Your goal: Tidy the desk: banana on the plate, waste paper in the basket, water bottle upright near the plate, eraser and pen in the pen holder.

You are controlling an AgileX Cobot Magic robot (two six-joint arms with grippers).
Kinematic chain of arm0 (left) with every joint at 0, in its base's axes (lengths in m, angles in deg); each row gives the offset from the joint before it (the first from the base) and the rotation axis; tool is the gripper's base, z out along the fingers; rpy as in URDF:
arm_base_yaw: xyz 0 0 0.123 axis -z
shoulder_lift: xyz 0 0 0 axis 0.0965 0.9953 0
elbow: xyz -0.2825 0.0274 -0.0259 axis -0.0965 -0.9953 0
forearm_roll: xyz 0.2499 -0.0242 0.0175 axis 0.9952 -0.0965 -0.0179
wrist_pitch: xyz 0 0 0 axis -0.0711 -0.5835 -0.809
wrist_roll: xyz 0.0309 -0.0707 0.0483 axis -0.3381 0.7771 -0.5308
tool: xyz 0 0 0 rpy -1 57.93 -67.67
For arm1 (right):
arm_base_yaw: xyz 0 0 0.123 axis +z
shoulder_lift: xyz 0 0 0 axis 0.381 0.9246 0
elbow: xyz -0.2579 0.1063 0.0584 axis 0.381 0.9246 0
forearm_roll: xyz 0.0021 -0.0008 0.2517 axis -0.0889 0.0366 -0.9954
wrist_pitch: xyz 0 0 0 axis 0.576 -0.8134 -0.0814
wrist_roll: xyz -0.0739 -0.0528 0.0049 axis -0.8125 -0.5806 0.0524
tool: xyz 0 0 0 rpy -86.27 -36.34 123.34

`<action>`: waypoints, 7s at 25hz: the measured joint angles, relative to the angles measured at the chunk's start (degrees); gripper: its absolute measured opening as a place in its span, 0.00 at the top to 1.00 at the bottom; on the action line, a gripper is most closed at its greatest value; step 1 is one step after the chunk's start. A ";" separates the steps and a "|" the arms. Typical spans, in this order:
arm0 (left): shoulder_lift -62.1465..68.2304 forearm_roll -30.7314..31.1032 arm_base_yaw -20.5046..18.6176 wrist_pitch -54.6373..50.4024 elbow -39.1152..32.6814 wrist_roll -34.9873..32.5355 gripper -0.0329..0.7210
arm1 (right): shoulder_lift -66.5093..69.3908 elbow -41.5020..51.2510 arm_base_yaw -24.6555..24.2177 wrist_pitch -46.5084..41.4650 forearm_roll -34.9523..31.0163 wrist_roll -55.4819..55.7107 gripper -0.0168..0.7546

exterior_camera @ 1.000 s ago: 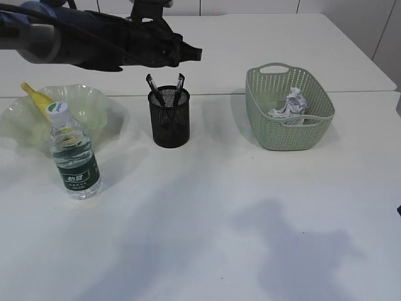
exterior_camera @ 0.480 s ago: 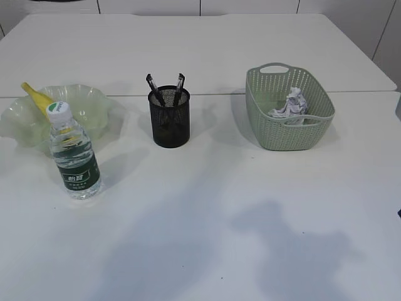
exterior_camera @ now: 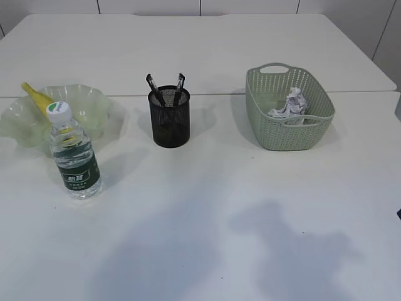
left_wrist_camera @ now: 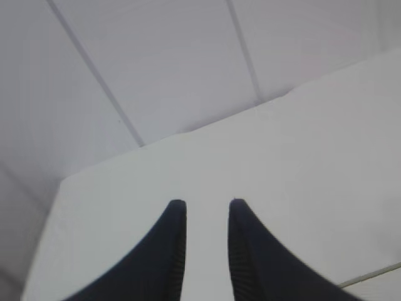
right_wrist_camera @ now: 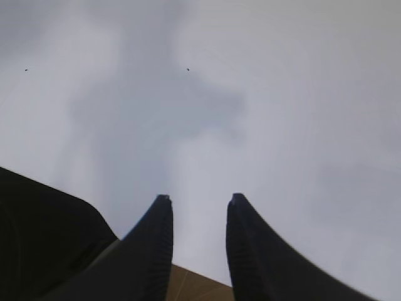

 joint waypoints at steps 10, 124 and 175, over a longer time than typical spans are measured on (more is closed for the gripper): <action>-1.89 -2.37 0.00 20.54 0.00 -3.24 0.74 | 0.00 0.00 0.00 0.10 -0.13 0.00 0.69; -20.65 113.41 -13.16 -83.67 -15.43 131.55 0.58 | 0.00 -0.72 0.00 7.26 7.28 13.30 0.68; -89.24 119.22 -24.62 -102.89 -44.70 138.50 0.41 | -31.52 -1.20 -22.12 -10.66 0.35 6.11 0.50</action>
